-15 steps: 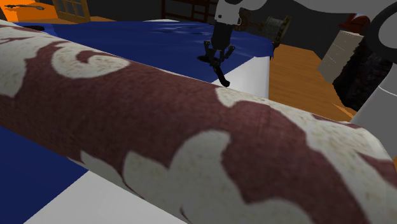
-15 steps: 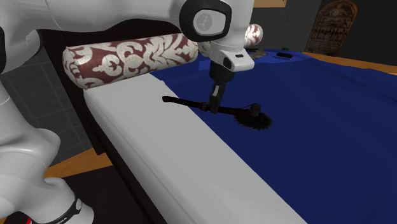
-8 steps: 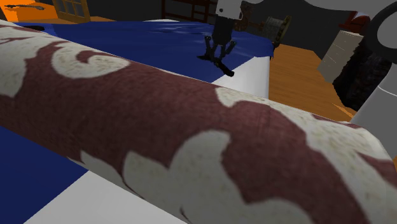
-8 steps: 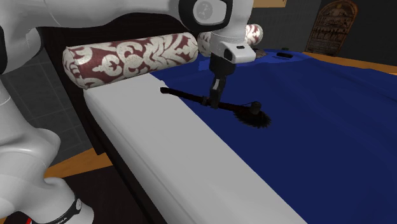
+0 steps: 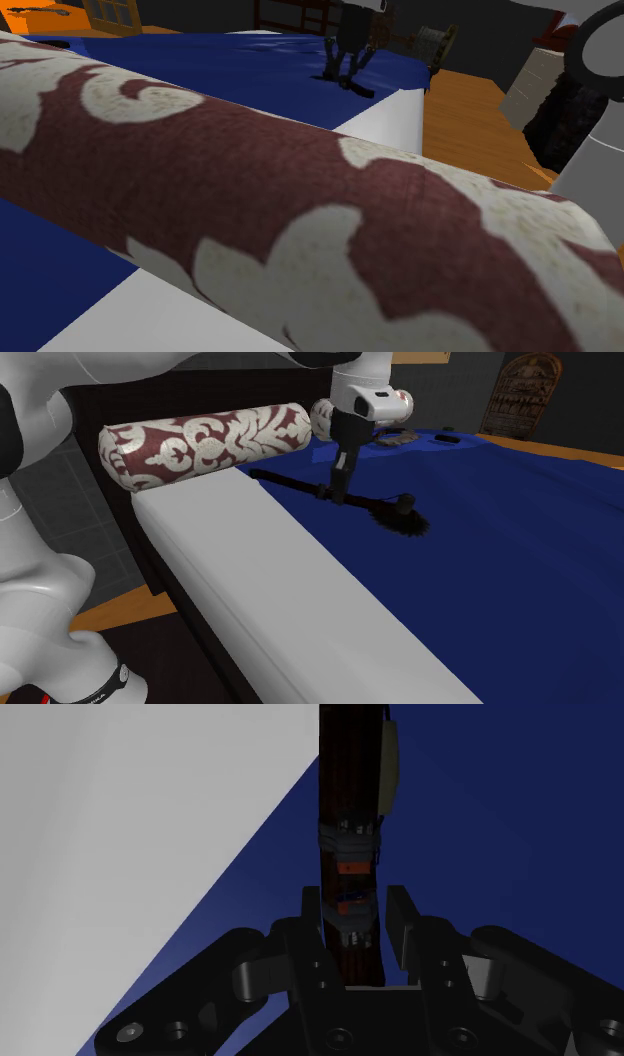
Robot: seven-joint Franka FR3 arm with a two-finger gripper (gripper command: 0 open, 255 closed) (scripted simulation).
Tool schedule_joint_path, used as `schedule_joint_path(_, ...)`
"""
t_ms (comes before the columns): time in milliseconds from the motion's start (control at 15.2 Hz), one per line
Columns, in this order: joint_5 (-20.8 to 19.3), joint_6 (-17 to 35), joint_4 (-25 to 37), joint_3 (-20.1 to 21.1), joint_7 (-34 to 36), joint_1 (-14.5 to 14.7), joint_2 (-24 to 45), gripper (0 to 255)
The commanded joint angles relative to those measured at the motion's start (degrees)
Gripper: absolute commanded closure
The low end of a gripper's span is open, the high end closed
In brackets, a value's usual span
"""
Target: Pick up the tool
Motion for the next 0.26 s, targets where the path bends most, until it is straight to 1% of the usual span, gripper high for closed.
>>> schedule_joint_path(0, -0.04, -1.72, 2.35, -0.03, 0.11, -0.03, 0.62, 255)
schedule_joint_path(66, -0.06, -2.61, 3.57, -0.02, 0.21, -0.02, 0.95, 255)
schedule_joint_path(198, -0.07, -2.74, 3.75, -0.02, 0.23, -0.02, 0.99, 255)
